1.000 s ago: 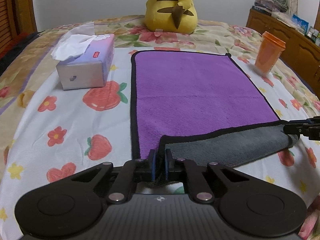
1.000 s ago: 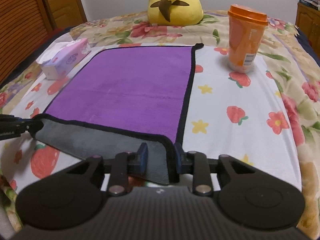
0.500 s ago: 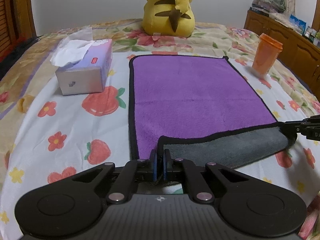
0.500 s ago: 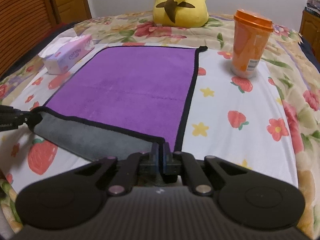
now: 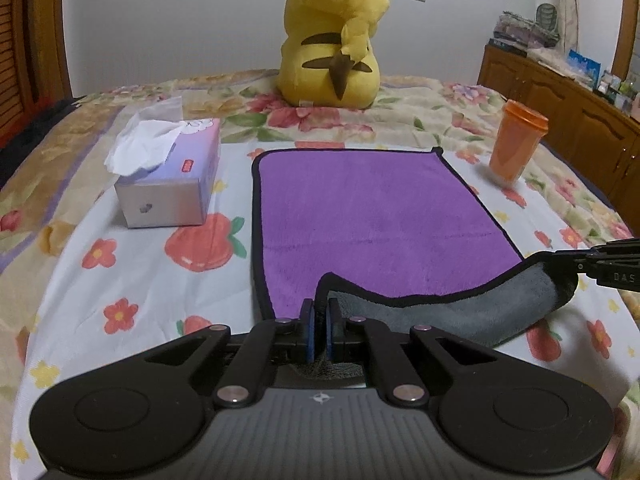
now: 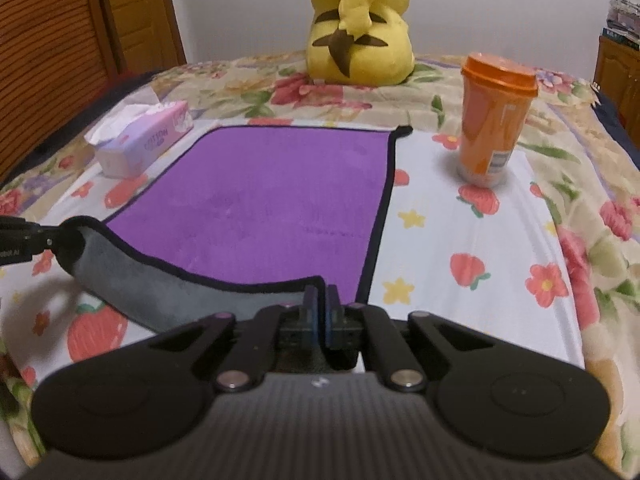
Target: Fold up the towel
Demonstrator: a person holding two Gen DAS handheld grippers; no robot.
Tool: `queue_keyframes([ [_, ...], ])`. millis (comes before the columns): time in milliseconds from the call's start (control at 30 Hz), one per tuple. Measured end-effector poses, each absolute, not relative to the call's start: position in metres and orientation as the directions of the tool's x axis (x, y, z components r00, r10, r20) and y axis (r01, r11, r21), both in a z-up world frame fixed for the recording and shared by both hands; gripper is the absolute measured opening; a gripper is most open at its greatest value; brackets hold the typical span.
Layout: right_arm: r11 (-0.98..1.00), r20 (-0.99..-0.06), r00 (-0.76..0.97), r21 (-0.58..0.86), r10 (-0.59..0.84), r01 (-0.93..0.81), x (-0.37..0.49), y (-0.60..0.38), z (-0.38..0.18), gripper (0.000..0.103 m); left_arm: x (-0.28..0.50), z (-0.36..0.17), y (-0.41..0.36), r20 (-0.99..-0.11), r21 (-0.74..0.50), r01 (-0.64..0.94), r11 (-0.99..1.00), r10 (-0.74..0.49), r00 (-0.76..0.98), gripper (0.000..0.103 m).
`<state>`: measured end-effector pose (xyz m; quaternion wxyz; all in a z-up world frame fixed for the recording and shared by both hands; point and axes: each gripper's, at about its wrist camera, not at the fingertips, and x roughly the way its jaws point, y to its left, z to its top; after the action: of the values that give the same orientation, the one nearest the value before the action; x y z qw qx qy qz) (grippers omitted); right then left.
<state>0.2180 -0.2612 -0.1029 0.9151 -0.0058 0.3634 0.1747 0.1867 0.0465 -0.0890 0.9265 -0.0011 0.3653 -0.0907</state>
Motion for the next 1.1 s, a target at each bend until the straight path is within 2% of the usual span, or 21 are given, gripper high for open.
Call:
queue_keyframes([
  [533,0.935,-0.598,0.730,0.103,0.330,-0.338,0.219,-0.265,-0.086,0.003,0.187,-0.070,0.051,-0.614,-0.083,0.168,0.982,-0.183,0.768,0.008],
  [833,0.927,-0.529,0.774,0.071,0.348,-0.369,0.220,-0.266,-0.066,0.003,0.196,-0.063,0.054,-0.584,-0.089,0.172,0.981,-0.191,0.789,0.008],
  [1100,0.922,-0.539,0.767,0.047,0.347,-0.383,0.235,-0.265,-0.072,0.003,0.207,-0.061,0.051,-0.578,-0.072,0.190,0.979,-0.196,0.792,0.008],
])
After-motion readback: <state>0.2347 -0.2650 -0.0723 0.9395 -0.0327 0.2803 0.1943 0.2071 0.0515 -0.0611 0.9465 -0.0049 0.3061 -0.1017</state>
